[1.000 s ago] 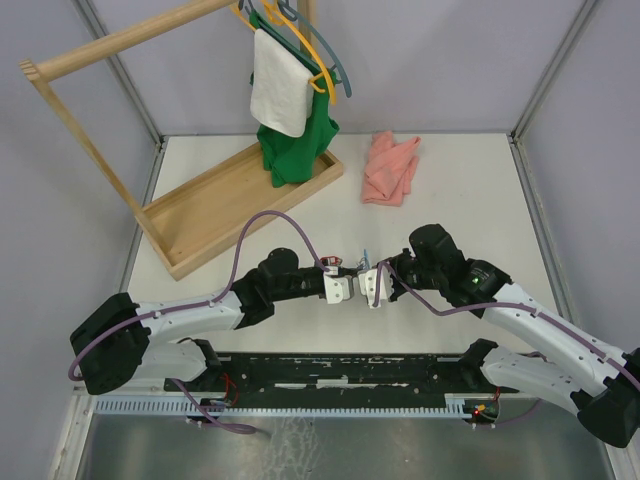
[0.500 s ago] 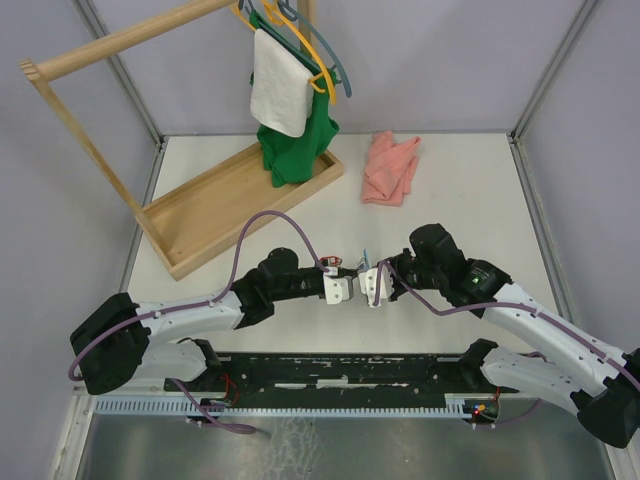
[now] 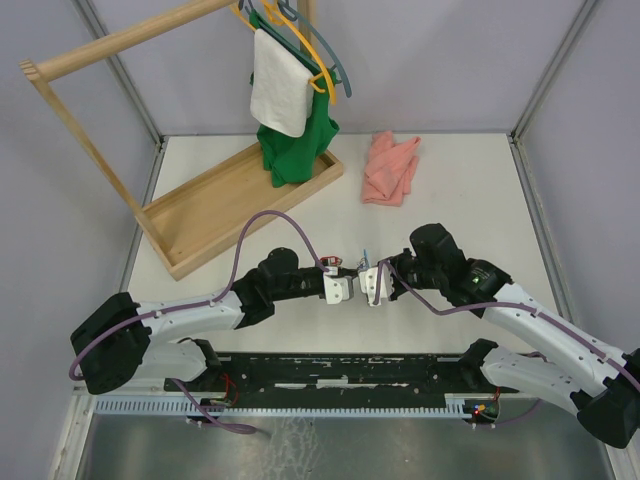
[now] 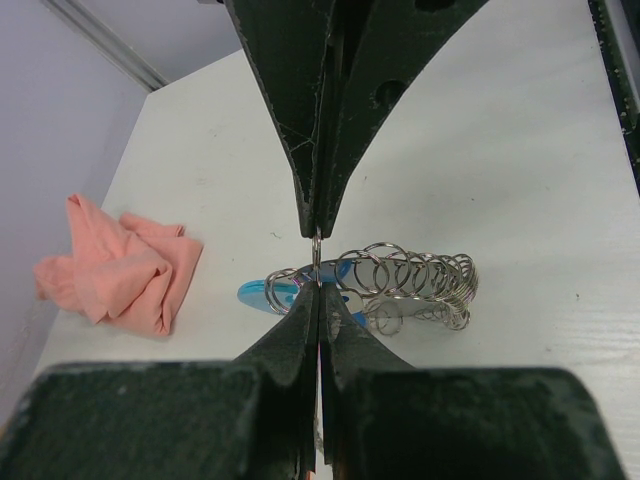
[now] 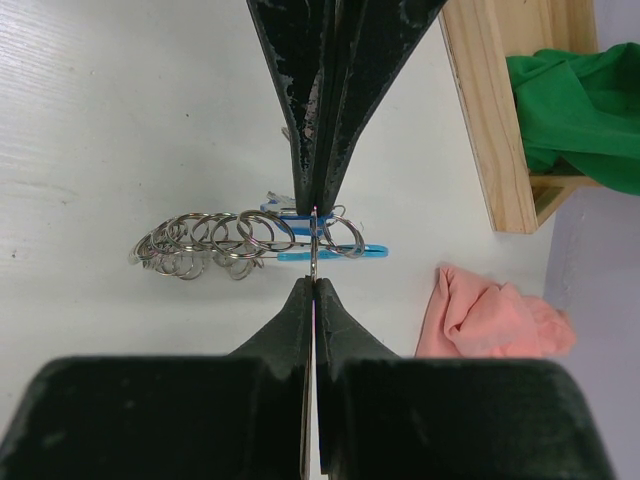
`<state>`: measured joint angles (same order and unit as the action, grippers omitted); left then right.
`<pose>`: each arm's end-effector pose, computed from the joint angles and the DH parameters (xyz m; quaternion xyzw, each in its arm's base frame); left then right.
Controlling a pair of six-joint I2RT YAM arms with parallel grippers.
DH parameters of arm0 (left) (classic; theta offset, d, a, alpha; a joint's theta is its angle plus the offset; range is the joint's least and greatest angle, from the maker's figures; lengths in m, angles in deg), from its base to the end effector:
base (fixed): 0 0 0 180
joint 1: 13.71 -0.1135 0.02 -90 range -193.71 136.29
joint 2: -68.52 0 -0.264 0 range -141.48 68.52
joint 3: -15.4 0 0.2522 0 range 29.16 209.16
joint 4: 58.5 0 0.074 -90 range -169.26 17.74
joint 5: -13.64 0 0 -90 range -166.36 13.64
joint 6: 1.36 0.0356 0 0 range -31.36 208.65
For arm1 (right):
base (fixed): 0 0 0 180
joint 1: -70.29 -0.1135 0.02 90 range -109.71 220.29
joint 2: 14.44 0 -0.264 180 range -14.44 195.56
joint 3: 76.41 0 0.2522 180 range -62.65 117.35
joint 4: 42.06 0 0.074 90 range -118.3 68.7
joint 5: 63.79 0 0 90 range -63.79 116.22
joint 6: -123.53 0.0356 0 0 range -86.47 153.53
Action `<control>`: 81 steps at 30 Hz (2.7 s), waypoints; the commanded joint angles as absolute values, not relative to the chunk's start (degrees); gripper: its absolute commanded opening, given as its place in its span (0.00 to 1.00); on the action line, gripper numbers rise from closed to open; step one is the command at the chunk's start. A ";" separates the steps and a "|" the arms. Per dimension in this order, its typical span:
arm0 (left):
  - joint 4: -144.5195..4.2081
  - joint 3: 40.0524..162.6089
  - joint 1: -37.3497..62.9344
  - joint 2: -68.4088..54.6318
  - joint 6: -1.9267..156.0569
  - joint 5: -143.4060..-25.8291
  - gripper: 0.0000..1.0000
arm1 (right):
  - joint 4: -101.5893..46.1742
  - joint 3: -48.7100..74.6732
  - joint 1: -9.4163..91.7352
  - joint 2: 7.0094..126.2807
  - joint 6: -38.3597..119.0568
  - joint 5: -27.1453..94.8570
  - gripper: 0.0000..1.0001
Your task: Put the keys on the keyring
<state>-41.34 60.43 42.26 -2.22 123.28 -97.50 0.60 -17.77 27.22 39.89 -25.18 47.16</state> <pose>0.1383 -0.2278 0.2374 0.6138 0.4389 -0.2553 0.6046 0.1386 0.1470 0.2804 -0.7368 0.4969 0.1038 0.4466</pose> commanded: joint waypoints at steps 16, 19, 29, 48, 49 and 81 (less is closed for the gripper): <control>-39.45 62.71 42.58 -3.13 122.87 -104.72 0.03 | -1.98 -15.24 26.60 41.11 -25.09 52.63 0.01; -41.45 63.20 42.55 -2.89 124.01 -104.41 0.03 | -1.68 -15.28 26.60 41.09 -26.00 53.01 0.01; -44.25 64.33 42.08 -2.68 124.66 -103.88 0.03 | -0.02 -14.84 26.59 41.41 -28.96 55.53 0.01; -48.08 67.80 42.09 -3.14 120.51 -106.74 0.03 | 1.85 -14.00 24.37 43.97 -32.55 53.98 0.01; -48.42 68.02 42.00 -3.16 120.21 -106.95 0.03 | 2.04 -13.97 24.14 44.15 -33.00 53.68 0.01; -50.74 65.02 31.40 -0.95 100.28 -117.59 0.03 | -7.61 -18.43 23.82 38.25 -22.41 54.60 0.01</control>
<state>-55.27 66.98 32.57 -3.05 105.33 -117.46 1.11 -17.27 21.95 40.90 -29.12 48.19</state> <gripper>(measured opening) 0.026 0.012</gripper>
